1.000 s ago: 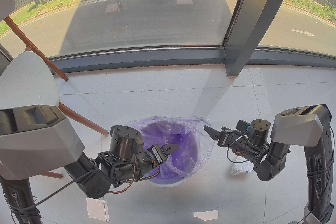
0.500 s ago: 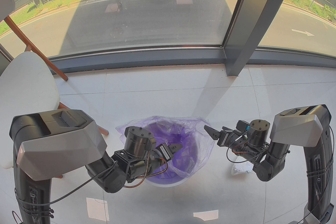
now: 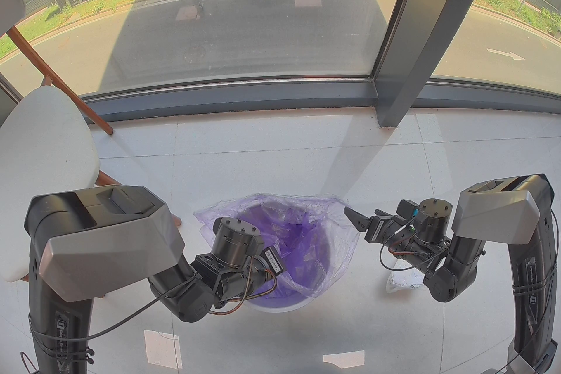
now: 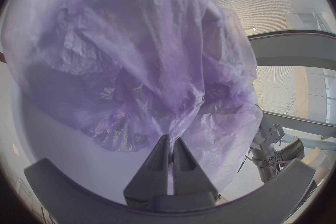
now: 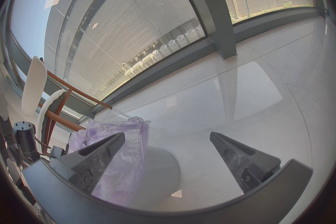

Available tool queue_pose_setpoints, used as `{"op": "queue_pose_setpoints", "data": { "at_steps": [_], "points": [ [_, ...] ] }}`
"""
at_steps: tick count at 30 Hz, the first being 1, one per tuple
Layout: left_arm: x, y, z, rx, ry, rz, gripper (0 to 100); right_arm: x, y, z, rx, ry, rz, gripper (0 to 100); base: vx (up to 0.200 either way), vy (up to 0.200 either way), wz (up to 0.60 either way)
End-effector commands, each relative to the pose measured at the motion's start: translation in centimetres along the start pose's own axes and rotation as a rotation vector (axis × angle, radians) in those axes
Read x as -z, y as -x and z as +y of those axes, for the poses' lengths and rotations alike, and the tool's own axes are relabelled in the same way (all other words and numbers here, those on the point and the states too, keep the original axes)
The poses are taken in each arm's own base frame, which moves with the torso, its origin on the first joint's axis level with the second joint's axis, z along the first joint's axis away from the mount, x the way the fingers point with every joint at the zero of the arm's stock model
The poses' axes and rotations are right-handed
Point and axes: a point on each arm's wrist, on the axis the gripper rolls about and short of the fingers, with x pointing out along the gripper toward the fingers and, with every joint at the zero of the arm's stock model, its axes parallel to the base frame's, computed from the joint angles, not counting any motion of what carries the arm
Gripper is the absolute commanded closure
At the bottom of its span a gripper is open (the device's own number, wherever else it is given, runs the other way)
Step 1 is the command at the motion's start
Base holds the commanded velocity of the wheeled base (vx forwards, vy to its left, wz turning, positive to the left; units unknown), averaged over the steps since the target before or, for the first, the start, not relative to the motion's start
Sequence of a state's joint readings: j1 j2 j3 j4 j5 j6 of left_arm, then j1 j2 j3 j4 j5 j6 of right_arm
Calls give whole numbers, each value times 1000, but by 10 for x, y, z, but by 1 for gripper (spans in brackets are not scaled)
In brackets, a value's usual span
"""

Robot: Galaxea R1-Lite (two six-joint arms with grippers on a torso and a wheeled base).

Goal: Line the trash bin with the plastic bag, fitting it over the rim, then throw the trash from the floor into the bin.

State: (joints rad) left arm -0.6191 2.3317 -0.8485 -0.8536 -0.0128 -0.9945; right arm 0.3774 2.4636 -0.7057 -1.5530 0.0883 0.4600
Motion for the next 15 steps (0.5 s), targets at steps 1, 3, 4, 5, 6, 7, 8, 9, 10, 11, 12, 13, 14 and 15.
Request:
{"op": "queue_pose_setpoints", "data": {
  "at_steps": [1,3,4,5,6,7,8,9,10,11,12,13,14,15],
  "points": [
    [-11,32,-16,37,2,-38,100,-1,0,1,0,0,-8,0,0,0,0],
    [-12,48,-18,25,2,-50,100,-2,1,0,3,1,-9,0,0,0,0],
    [-12,58,-19,9,2,-55,100,-2,1,-1,5,1,-9,0,0,0,0],
    [-12,66,-20,-2,1,-61,100,-2,1,-2,7,1,-9,0,0,0,0],
    [-12,68,-20,-5,3,-63,100,-2,1,-2,7,1,-9,0,0,0,0],
    [-14,82,-22,-23,9,-66,100,-2,1,-4,13,1,-11,0,0,0,0],
    [-14,88,-22,-33,8,-64,100,-2,1,-5,15,0,-10,0,0,0,0],
    [-13,97,-21,-58,9,-51,100,-3,1,-5,13,5,-11,0,0,0,0],
    [-11,100,-19,-71,9,-44,100,-3,0,-4,12,8,-12,0,0,0,0],
    [-4,108,-12,-119,5,-9,100,-2,1,-5,15,12,-10,0,0,0,0],
    [-3,108,-11,-126,5,-6,100,-2,1,-5,15,12,-10,0,0,0,0],
    [13,112,1,-197,-12,41,100,-2,1,-5,14,12,-8,0,0,0,0],
    [26,115,7,-239,-30,53,100,-2,1,-5,14,12,-8,0,0,0,0],
    [26,115,7,-242,-30,51,100,-1,1,-5,15,12,-7,0,0,0,0]
  ]
}}
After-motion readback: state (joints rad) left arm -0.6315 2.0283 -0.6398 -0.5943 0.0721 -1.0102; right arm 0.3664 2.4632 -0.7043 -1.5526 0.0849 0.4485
